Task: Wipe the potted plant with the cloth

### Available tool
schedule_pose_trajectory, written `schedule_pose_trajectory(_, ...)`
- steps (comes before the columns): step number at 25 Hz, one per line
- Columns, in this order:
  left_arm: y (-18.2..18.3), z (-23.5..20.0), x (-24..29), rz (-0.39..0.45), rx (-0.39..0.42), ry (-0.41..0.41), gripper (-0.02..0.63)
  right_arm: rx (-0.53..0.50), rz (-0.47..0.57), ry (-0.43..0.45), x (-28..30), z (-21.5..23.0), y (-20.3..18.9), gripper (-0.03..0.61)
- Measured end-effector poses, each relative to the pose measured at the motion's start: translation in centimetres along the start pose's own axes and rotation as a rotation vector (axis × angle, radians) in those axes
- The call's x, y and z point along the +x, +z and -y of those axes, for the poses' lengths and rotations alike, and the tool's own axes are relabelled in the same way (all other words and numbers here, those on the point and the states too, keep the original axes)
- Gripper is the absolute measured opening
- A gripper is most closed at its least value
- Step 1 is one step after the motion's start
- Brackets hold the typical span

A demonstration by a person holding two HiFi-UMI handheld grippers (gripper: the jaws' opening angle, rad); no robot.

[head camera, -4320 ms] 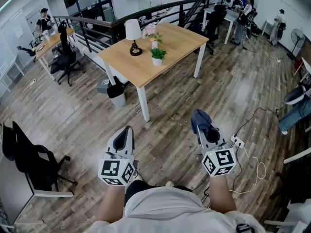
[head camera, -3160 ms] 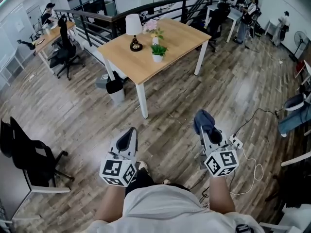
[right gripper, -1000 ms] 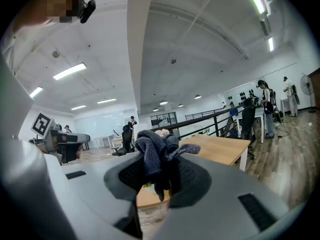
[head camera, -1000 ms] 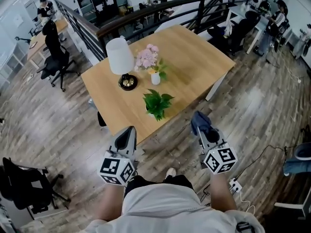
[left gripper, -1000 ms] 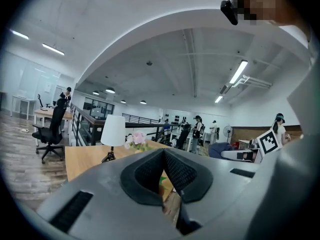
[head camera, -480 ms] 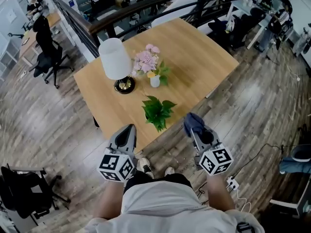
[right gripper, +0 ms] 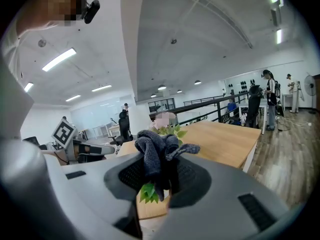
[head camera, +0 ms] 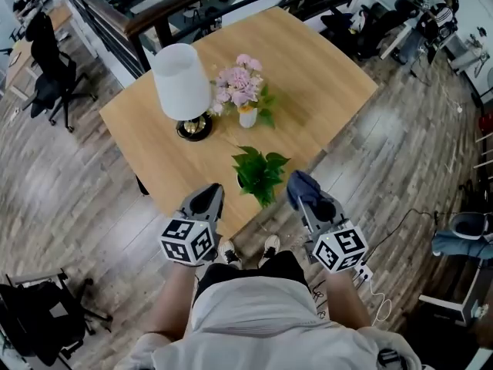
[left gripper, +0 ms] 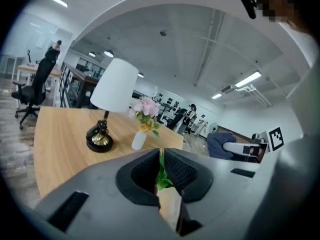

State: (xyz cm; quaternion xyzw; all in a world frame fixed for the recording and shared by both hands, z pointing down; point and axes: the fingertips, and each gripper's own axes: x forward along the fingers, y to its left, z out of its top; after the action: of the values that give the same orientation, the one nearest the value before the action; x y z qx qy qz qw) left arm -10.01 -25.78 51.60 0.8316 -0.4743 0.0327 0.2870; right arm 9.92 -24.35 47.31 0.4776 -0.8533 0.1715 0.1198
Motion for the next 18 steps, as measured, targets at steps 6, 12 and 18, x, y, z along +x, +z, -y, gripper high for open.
schedule_pose_trajectory(6, -5.2, -2.7, 5.3, -0.155, -0.176, -0.015, 0.031, 0.028, -0.042, 0.016, 1.6, 2.2, -0.8, 0.153)
schedule_pose_trajectory(12, -9.5, -4.0, 9.6, -0.290, -0.400, -0.058, 0.104, 0.094, -0.099, 0.067, 2.9, 2.8, -3.1, 0.153)
schedule_pose_trajectory(18, -11.4, -3.9, 11.3, -0.316, -0.502, -0.062, 0.103, 0.206, -0.162, 0.192, 3.8, 0.7, -5.4, 0.153)
